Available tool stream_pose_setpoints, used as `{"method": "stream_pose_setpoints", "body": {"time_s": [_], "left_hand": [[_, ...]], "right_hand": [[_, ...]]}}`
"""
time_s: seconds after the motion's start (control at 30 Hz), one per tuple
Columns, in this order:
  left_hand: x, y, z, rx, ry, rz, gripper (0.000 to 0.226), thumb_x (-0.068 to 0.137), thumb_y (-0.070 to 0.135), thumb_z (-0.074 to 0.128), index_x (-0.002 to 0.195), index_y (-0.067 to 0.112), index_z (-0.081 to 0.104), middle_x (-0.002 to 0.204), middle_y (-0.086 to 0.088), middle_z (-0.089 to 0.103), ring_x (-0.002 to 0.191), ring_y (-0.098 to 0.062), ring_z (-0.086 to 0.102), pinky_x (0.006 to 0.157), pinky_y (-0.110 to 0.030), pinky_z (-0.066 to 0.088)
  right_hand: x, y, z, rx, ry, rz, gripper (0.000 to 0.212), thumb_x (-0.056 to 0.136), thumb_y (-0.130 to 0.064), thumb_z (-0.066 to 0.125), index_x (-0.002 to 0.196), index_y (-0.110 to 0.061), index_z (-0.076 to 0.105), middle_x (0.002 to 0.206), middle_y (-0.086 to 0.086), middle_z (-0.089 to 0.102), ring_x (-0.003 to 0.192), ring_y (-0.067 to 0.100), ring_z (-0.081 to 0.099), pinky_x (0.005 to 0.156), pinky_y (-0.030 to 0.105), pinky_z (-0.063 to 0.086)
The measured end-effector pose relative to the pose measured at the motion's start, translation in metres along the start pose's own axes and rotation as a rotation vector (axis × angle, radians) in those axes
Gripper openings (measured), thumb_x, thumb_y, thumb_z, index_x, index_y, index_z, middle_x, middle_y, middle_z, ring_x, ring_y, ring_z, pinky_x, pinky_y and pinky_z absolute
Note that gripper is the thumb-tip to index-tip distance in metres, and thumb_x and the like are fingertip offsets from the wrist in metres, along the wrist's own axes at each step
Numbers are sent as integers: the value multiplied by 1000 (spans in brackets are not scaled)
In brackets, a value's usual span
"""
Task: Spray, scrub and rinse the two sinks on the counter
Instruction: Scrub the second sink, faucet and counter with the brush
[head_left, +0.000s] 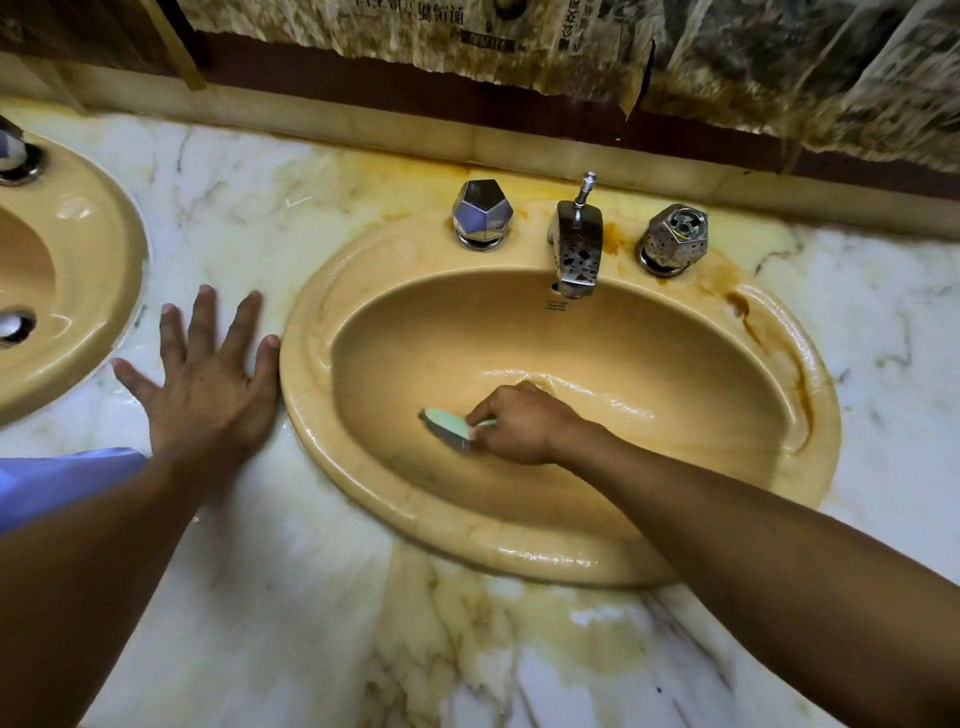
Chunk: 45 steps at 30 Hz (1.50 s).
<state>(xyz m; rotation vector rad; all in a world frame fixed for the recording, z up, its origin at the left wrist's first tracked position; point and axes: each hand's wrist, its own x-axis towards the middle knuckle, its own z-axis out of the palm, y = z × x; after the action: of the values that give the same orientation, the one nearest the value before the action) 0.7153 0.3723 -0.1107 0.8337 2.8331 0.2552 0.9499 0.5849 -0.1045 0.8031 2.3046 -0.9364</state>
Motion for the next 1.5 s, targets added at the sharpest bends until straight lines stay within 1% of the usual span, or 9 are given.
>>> {"method": "stream_pose_setpoints", "body": {"time_s": [0.13, 0.23, 0.47, 0.63, 0.77, 0.9, 1.1, 1.27, 1.5], "left_hand": [[2, 0, 2, 8, 2, -7, 57, 103, 66, 14, 158, 54, 5, 173, 11, -1, 159, -19, -8, 117, -75, -4], [2, -2, 3, 7, 9, -6, 57, 103, 66, 14, 158, 54, 5, 173, 10, 0, 159, -19, -8, 117, -75, -4], [1, -2, 2, 3, 11, 4, 58, 102, 66, 13, 158, 54, 5, 173, 10, 1, 159, -20, -7, 116, -77, -3], [0, -1, 2, -19, 24, 3, 57, 103, 65, 17, 158, 53, 8, 173, 8, 3, 159, -23, -4, 115, -77, -3], [-1, 0, 1, -24, 28, 7, 57, 104, 64, 18, 159, 52, 7, 173, 9, 4, 159, -23, -4, 115, -77, -4], [-1, -1, 1, -26, 29, 13, 57, 104, 65, 17, 159, 52, 9, 173, 9, 4, 159, -23, -4, 115, -77, -4], [0, -2, 0, -34, 28, 19, 57, 104, 65, 19, 159, 51, 11, 173, 10, 4, 160, -23, -4, 116, -76, -4], [0, -2, 1, -26, 27, 18, 58, 104, 65, 17, 159, 52, 10, 173, 10, 3, 159, -22, -5, 116, -76, -4], [1, -3, 1, -24, 30, 12, 58, 103, 66, 18, 159, 52, 11, 173, 11, 4, 159, -20, -5, 117, -75, -4]], "right_hand": [[-7, -20, 15, 167, 42, -79, 27, 97, -36, 62, 119, -35, 77, 122, 0, 73, 108, 22, 68, 84, 33, 57], [-39, -18, 0, 314, -92, -167, 25, 99, -35, 68, 122, -31, 76, 127, -12, 69, 70, -13, 64, 54, 16, 55], [-115, 90, -64, -608, -282, 249, 34, 97, -44, 49, 110, -24, 73, 110, 1, 69, 96, 23, 65, 79, 34, 54], [-126, 90, -77, -197, -381, 243, 21, 92, -47, 63, 107, -52, 75, 109, -12, 71, 95, 26, 70, 76, 44, 63], [-108, 80, -62, -406, -320, 235, 27, 91, -41, 59, 109, -32, 78, 110, -3, 74, 97, 24, 69, 81, 39, 61], [-93, 53, -46, 179, -394, 217, 18, 97, -35, 65, 109, -37, 79, 57, -3, 44, 45, 17, 37, 43, 21, 33], [-112, 78, -71, -556, -338, 287, 23, 97, -35, 59, 106, -20, 74, 97, 0, 66, 78, 21, 61, 60, 28, 50], [-123, 78, -90, -582, -409, 361, 21, 97, -42, 58, 102, -28, 74, 100, -6, 67, 91, 24, 66, 69, 32, 59], [-68, 96, -47, -736, 29, 156, 33, 100, -34, 51, 130, -30, 65, 116, 5, 68, 105, 28, 66, 74, 32, 49]]}}
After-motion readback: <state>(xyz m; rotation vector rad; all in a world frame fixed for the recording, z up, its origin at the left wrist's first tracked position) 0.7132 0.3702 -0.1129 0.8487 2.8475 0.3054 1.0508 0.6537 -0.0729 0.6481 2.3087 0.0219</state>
